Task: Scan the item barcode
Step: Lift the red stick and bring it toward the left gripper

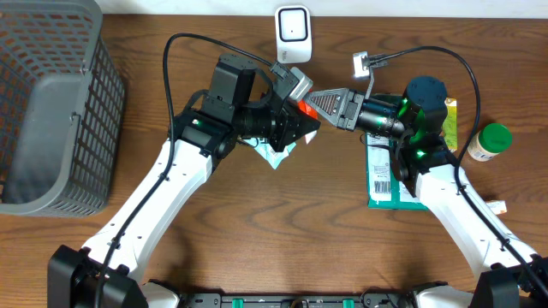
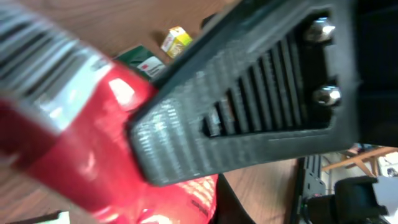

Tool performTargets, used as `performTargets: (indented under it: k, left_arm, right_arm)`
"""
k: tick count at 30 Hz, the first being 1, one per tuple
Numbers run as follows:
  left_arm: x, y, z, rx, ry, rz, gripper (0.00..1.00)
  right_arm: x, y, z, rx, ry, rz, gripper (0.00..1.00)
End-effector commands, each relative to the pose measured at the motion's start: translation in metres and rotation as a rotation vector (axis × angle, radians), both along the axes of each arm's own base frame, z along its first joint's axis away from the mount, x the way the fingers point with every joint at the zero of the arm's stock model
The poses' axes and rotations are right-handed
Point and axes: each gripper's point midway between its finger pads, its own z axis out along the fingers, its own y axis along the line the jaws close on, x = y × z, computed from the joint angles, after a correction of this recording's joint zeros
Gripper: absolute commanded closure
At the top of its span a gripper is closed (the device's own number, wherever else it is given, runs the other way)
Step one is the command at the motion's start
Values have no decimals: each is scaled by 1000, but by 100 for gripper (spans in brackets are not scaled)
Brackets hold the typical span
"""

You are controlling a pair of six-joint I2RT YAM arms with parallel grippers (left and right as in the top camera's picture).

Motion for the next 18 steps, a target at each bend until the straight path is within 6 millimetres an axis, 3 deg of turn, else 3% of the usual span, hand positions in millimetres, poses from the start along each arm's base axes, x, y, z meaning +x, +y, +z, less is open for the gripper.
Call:
performTargets:
  k: [1, 6, 11, 18]
  left_arm:
    - [10, 8, -9, 51, -1, 72, 93]
    - [15, 15, -17, 88, 50, 146, 93]
    - [10, 17, -22, 104, 80, 144, 93]
    - [1, 17, -27, 109, 121, 121, 93]
  right_arm:
    - [-4, 3, 2, -21, -65, 22, 99]
    - [-4, 3, 2, -40, -116, 25, 76]
    - [3, -2, -15, -96, -92, -23, 65]
    - [1, 1, -28, -155, -126, -12, 63]
